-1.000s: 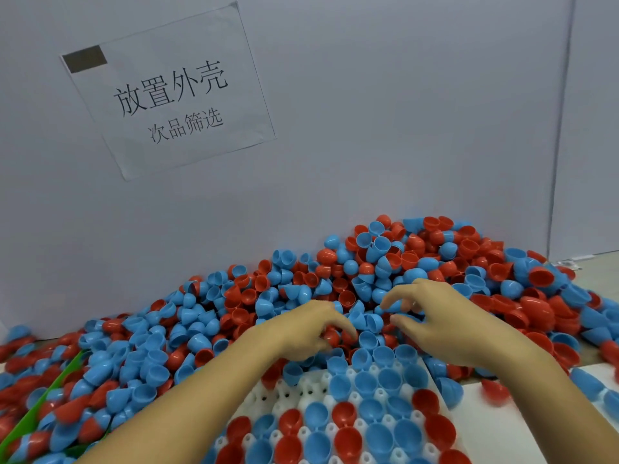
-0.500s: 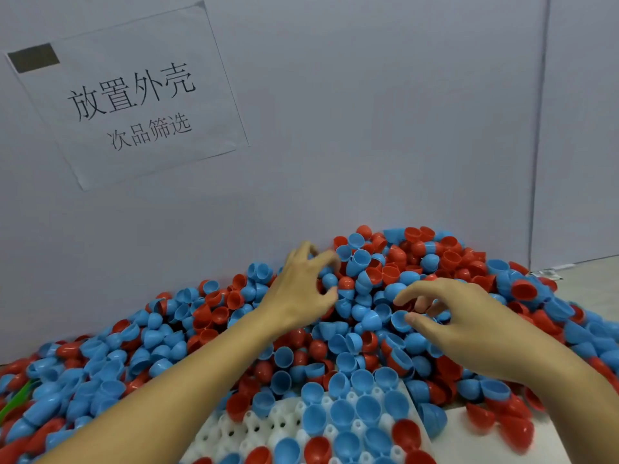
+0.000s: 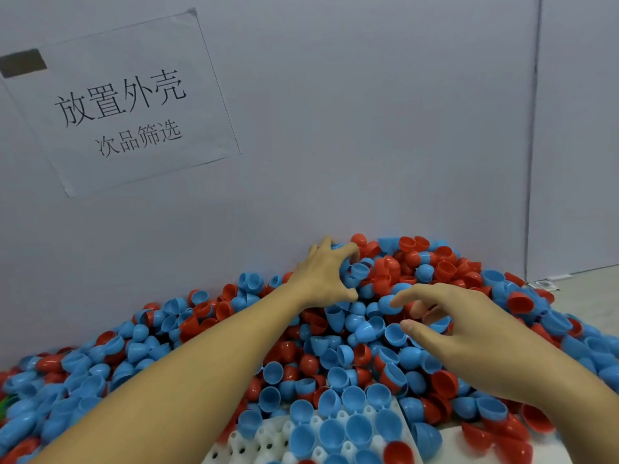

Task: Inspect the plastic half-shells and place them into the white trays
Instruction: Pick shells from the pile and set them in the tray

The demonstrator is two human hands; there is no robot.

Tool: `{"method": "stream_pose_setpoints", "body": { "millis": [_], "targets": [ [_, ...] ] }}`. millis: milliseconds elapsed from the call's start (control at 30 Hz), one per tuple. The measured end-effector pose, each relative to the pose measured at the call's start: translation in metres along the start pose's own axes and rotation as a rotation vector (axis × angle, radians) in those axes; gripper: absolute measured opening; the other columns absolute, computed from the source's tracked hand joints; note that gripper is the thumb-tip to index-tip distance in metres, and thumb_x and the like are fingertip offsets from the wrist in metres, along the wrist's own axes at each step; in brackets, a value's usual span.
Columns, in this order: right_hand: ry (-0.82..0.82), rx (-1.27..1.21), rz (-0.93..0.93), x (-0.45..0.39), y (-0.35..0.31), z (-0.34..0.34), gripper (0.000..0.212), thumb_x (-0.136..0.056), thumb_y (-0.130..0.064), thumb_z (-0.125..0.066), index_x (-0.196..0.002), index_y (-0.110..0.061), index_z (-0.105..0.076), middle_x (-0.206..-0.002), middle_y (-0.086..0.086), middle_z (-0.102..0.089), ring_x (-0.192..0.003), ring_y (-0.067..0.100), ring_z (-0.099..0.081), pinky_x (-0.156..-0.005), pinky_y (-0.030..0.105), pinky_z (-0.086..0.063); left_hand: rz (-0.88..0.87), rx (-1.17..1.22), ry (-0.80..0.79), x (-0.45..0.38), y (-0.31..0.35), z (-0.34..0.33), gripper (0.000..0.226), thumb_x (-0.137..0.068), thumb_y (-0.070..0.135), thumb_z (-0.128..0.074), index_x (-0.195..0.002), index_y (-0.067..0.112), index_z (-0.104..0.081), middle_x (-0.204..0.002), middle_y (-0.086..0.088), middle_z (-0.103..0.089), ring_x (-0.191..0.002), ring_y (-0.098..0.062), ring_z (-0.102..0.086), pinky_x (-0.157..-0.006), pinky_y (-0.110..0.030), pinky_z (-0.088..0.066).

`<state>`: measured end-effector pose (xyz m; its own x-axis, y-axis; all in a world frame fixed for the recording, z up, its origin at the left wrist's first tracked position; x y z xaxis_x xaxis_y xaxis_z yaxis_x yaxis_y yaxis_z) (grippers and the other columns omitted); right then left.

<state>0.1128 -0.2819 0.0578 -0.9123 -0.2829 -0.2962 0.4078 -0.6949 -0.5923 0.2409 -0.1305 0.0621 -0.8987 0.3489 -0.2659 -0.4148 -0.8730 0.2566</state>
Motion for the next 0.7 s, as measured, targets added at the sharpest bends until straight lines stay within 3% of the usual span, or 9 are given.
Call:
{"method": "stream_pose_setpoints", "body": {
  "millis": [133, 233, 400, 500, 567, 700],
  "targets": [
    [-0.010, -0.006, 0.011, -0.001, -0.004, -0.004, 0.021, -0.093, -0.043, -0.060, -0.112, -0.050, -0.057, -0.103, -0.019, -0.057, -0.100, -0.004, -0.055, -0.084, 0.016, -0.046, 0.028, 0.119, 0.250, 0.018, -0.025, 0.016, 0.021, -0.078, 0.015, -0.077, -0.093, 0.019, -0.063, -0.088, 0.001, -0.045, -0.092, -0.021, -0.046, -0.071, -0.020, -0.034],
    [-0.015, -0.002, 0.024, -0.001, -0.006, -0.006, 0.019, -0.093, -0.044, -0.059, -0.111, -0.051, -0.057, -0.103, -0.020, -0.056, -0.100, -0.005, -0.055, -0.077, 0.013, -0.044, 0.094, 0.224, 0.358, 0.032, -0.043, 0.028, 0.020, -0.077, 0.009, -0.079, -0.079, 0.020, -0.062, -0.085, 0.001, -0.053, -0.081, -0.014, -0.045, -0.063, -0.011, -0.032],
    [-0.042, 0.004, 0.036, -0.002, -0.010, -0.013, 0.015, -0.093, -0.046, -0.058, -0.105, -0.055, -0.054, -0.108, -0.020, -0.058, -0.101, -0.005, -0.057, -0.082, 0.017, -0.047, 0.306, 0.602, 0.528, 0.061, -0.063, 0.061, 0.023, -0.080, 0.003, -0.072, -0.070, 0.016, -0.057, -0.063, 0.002, -0.052, -0.057, -0.012, -0.043, -0.050, -0.022, -0.040],
    [-0.040, 0.002, 0.033, -0.002, -0.013, -0.011, 0.014, -0.093, -0.046, -0.059, -0.103, -0.055, -0.056, -0.106, -0.020, -0.060, -0.099, -0.005, -0.058, -0.079, 0.017, -0.047, 0.415, 0.923, 0.511, 0.088, -0.066, 0.066, 0.027, -0.083, 0.001, -0.063, -0.066, 0.017, -0.049, -0.062, -0.002, -0.047, -0.060, -0.016, -0.044, -0.057, -0.030, -0.044],
    [-0.046, -0.009, 0.042, -0.001, -0.019, -0.009, 0.014, -0.093, -0.045, -0.060, -0.102, -0.055, -0.057, -0.104, -0.020, -0.061, -0.096, -0.008, -0.059, -0.073, 0.015, -0.048, 0.453, 1.080, 0.454, 0.115, -0.063, 0.069, 0.026, -0.086, 0.003, -0.061, -0.068, 0.017, -0.049, -0.059, 0.000, -0.046, -0.055, -0.013, -0.046, -0.055, -0.027, -0.049],
    [-0.069, -0.080, 0.079, 0.002, -0.037, -0.009, 0.018, -0.092, -0.041, -0.061, -0.102, -0.056, -0.060, -0.096, -0.023, -0.065, -0.093, -0.019, -0.056, -0.066, 0.013, -0.049, 0.420, 1.142, 0.367, 0.183, -0.057, 0.095, 0.025, -0.089, 0.007, -0.064, -0.069, 0.021, -0.058, -0.071, -0.004, -0.052, -0.063, -0.012, -0.052, -0.058, -0.028, -0.054]
  ]
}}
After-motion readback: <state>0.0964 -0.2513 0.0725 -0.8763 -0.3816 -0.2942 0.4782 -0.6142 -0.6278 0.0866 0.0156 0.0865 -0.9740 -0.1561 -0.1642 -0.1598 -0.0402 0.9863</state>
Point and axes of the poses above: each hand's wrist, its own x-axis away from the middle knuckle, its own z-axis out of the back of the hand, y = z × x, the point moved 10 cm from there along -x, towards the middle knuckle
